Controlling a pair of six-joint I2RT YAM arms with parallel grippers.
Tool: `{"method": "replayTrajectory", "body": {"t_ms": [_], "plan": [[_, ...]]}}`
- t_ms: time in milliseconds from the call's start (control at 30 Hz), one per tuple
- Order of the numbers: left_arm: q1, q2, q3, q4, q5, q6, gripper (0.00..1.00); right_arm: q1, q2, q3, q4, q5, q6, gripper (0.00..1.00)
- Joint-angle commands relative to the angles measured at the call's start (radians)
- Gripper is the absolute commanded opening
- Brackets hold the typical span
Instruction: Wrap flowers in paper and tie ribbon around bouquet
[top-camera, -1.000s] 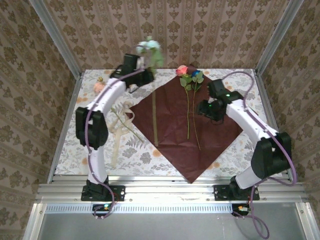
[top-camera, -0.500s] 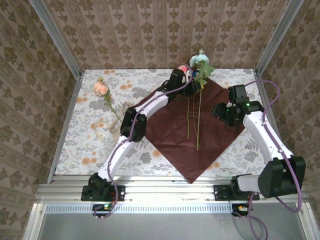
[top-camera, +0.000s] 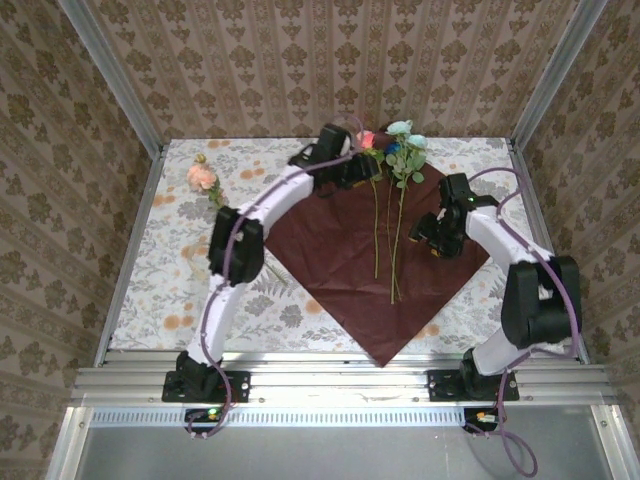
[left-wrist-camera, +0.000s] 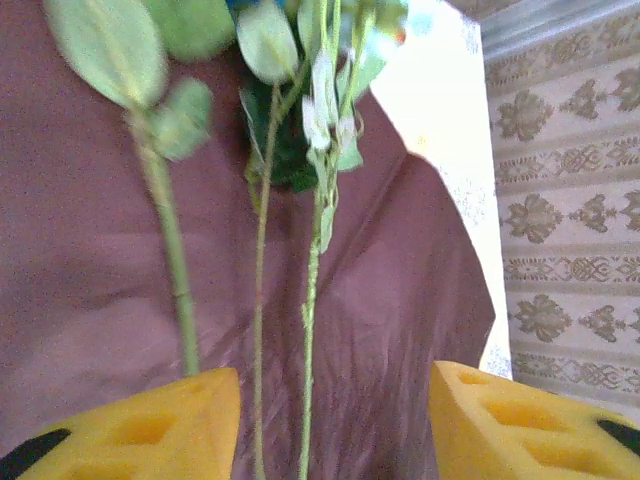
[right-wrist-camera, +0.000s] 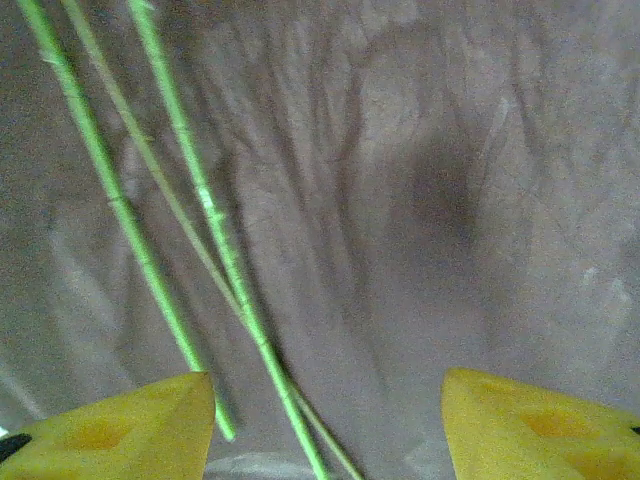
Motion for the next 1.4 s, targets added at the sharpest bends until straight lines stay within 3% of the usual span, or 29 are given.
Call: {"method": "replayTrajectory", "body": {"t_ms": [0, 67, 233, 433, 700, 833, 933, 1033, 1233, 1367], "plan": [[0.135, -0.189, -0.106, -0.249, -0.200, 0.158, 0.46, 0.015, 0.069, 0.079, 0.030, -0.023, -0.009, 0.62], [0.242, -0.250, -0.192, -0.352, -0.258, 0.199, 0.41, 0.041, 0.092, 0.123, 0.016, -0.002, -0.016, 0.62], [0.472, -0.308, -0.392, -0.380, -0.215, 0.246, 0.37, 0.133, 0.100, 0.212, -0.037, 0.067, -0.048, 0.62], [0.604, -0.225, -0.416, -0.374, -0.151, 0.271, 0.29, 0.237, 0.071, 0.260, -0.100, 0.099, -0.063, 0.64], [0.617, -0.120, -0.403, -0.410, -0.168, 0.256, 0.29, 0.261, -0.004, 0.230, -0.122, 0.107, -0.044, 0.65], [0.617, -0.095, -0.402, -0.421, -0.189, 0.265, 0.21, 0.262, -0.017, 0.225, -0.128, 0.113, -0.042, 0.65], [0.613, -0.108, -0.407, -0.433, -0.226, 0.272, 0.21, 0.261, -0.012, 0.228, -0.128, 0.113, -0.040, 0.65], [0.606, -0.146, -0.423, -0.436, -0.258, 0.270, 0.34, 0.261, -0.005, 0.235, -0.125, 0.112, -0.041, 0.65], [0.578, -0.255, -0.459, -0.442, -0.344, 0.242, 0.43, 0.263, 0.012, 0.248, -0.123, 0.104, -0.048, 0.65], [0.567, -0.246, -0.471, -0.451, -0.314, 0.200, 0.45, 0.264, 0.016, 0.241, -0.119, 0.098, -0.050, 0.65]]}}
